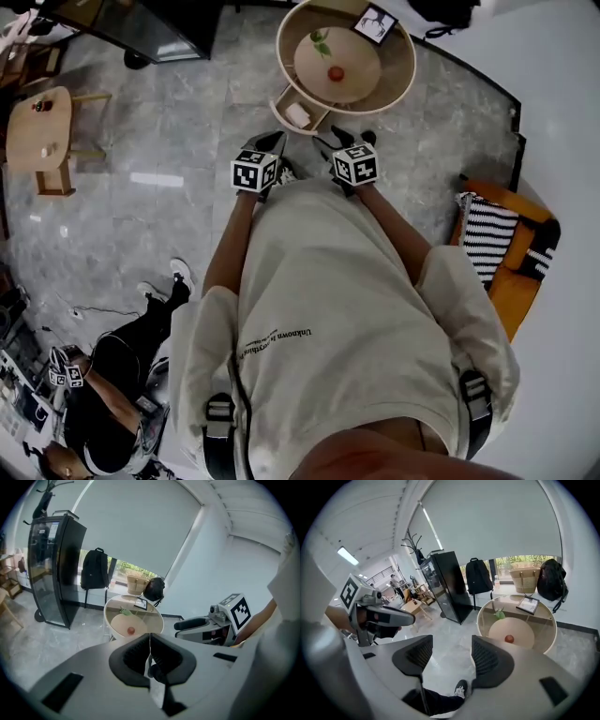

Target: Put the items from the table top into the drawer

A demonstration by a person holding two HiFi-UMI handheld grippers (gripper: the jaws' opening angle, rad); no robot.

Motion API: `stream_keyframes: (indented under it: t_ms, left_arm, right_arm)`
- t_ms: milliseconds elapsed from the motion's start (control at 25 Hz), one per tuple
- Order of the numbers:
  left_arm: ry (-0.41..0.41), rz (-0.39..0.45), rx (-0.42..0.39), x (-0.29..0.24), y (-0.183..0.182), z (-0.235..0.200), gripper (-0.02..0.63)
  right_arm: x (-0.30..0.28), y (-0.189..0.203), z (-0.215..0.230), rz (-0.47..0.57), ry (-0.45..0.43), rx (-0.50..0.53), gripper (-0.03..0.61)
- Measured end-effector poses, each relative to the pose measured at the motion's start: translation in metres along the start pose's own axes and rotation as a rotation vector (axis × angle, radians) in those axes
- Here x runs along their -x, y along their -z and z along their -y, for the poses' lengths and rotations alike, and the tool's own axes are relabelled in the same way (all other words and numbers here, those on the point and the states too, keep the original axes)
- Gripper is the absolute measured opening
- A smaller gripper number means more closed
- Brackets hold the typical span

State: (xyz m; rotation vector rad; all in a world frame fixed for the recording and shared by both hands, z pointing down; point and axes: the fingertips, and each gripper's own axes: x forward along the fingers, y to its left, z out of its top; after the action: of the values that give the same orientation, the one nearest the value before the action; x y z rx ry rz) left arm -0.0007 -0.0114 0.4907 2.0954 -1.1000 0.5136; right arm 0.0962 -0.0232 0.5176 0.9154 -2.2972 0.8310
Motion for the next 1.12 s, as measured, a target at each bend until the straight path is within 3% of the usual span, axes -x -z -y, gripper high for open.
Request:
stream_keyframes:
  t_ms: [240, 400, 600, 800, 1120]
  left_arm:
    - [0.03, -0.037, -0.068, -0.003, 0.004, 0.013, 0.021]
    - [0.051, -0.022, -0.038, -0.005, 0.007, 0.016, 0.021]
    - [0.052, -0.008, 0.019, -0.002, 0.011, 0.007, 0.021]
    - [0.029, 0.039, 0.012, 0.008, 0.009, 0.008, 0.021]
    - [0.018, 0.062, 0.034, 0.019, 0.014, 0.004, 0.021]
  right_arm:
    - [0.003, 0.016, -0.01, -0.009, -0.024, -0.012, 0.275]
    - [0.009, 0.026, -0.012, -0.027, -0.024, 0.001, 0.273]
    - [0.005, 0.027, -0.015, -0.026, -0.019, 0.006, 0.172]
    - [0.006, 0.026, -0.007, -0.028, 0.015, -0.005, 0.055]
    - [0.009, 0.029, 0.001, 0.017, 0.016, -0.115, 0.034]
